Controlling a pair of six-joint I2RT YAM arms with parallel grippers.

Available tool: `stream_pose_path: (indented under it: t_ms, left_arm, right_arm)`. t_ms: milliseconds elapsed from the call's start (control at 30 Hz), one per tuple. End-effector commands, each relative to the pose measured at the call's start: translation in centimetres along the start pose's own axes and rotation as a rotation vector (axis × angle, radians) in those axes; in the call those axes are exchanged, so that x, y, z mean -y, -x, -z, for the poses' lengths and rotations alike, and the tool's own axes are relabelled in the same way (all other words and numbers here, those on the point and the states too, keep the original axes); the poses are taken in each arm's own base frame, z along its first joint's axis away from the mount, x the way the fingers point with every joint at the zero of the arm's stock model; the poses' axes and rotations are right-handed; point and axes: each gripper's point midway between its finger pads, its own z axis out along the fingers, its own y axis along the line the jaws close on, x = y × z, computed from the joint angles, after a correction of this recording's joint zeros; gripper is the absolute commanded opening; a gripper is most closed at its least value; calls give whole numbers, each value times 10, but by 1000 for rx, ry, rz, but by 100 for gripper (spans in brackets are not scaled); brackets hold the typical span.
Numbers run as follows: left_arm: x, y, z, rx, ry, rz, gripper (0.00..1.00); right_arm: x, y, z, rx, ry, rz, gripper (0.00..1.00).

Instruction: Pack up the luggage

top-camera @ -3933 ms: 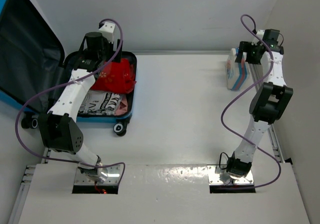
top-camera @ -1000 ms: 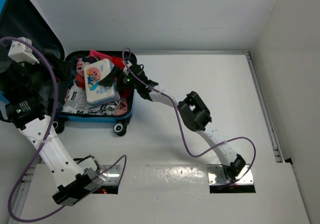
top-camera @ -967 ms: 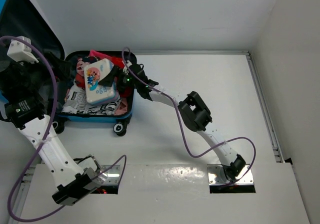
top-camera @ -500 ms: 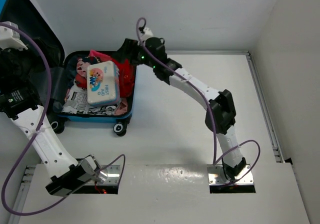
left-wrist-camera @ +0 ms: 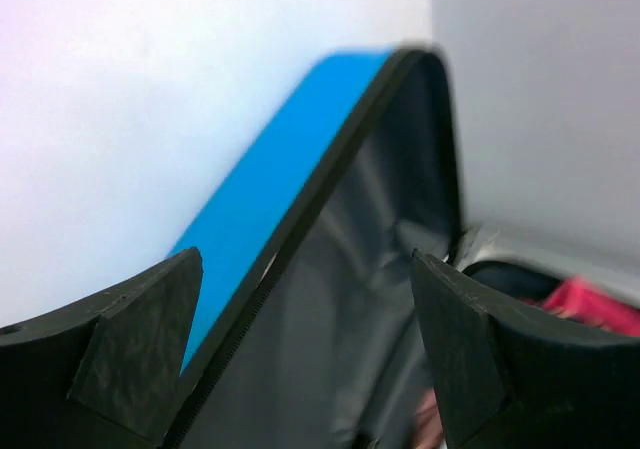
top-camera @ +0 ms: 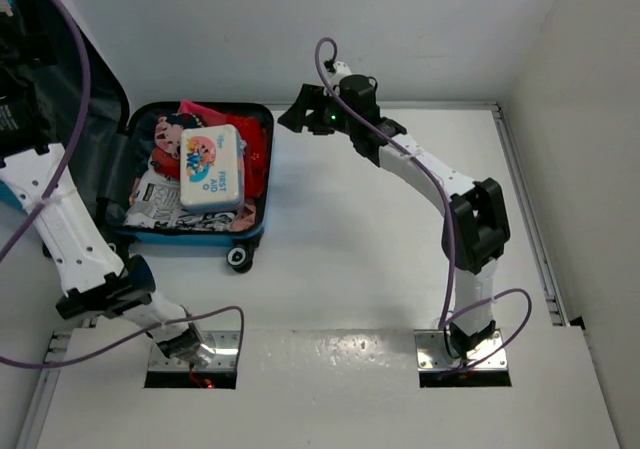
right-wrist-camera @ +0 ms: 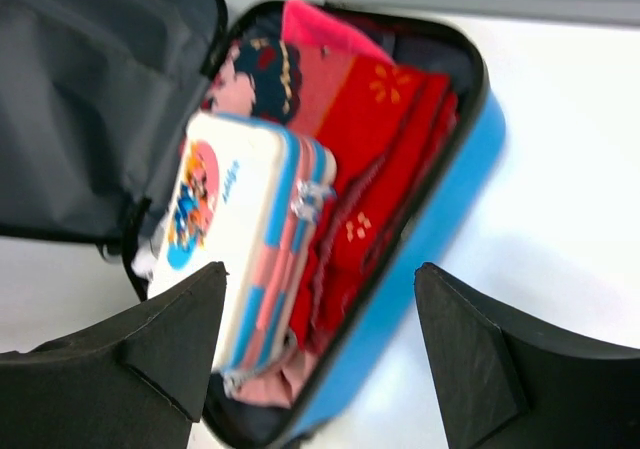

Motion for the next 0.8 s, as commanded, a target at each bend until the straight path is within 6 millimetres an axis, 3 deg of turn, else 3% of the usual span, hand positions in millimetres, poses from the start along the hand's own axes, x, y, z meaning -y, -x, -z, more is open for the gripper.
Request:
stream_pose_path:
  t_ms: [0, 167, 200, 333, 367, 533, 567, 600, 667, 700, 767]
  left_arm:
    - [-23, -31, -2, -169, 161, -244, 89]
    - [-9, -61, -20, -253, 148, -301, 91]
    - [-14, -70, -26, -286, 182, -322, 91]
    - [-28, -72, -39, -295, 277, -375, 91]
    - [-28, -63, -40, -270, 290, -399, 91]
    - [-36, -57, -52, -259, 357, -495, 89]
    - [-35, -60, -57, -264, 354, -509, 86]
    - [-35, -60, -57, -264, 354, -509, 73]
    - [-16, -63, -61, -246, 276, -515, 56]
    - [-7, -67, -59, -243, 239, -499, 42]
    - [21, -73, -63, -227, 152, -505, 33]
  right_arm:
    - [-30, 32, 30, 53, 95, 60, 75]
    - [-13, 34, 37, 44, 56, 59, 77]
    - [-12, 38, 39, 52, 54, 60, 77]
    - [-8, 37, 39, 45, 39, 57, 77]
    - [-8, 35, 40, 40, 38, 53, 77]
    - [-4, 25, 42, 17, 27, 54, 77]
    - [-5, 26, 44, 21, 28, 55, 77]
    - [-1, 24, 44, 15, 21, 51, 77]
    - [0, 25, 46, 18, 19, 53, 77]
    - [4, 21, 47, 11, 9, 46, 77]
    - [6, 27, 52, 28, 2, 46, 77]
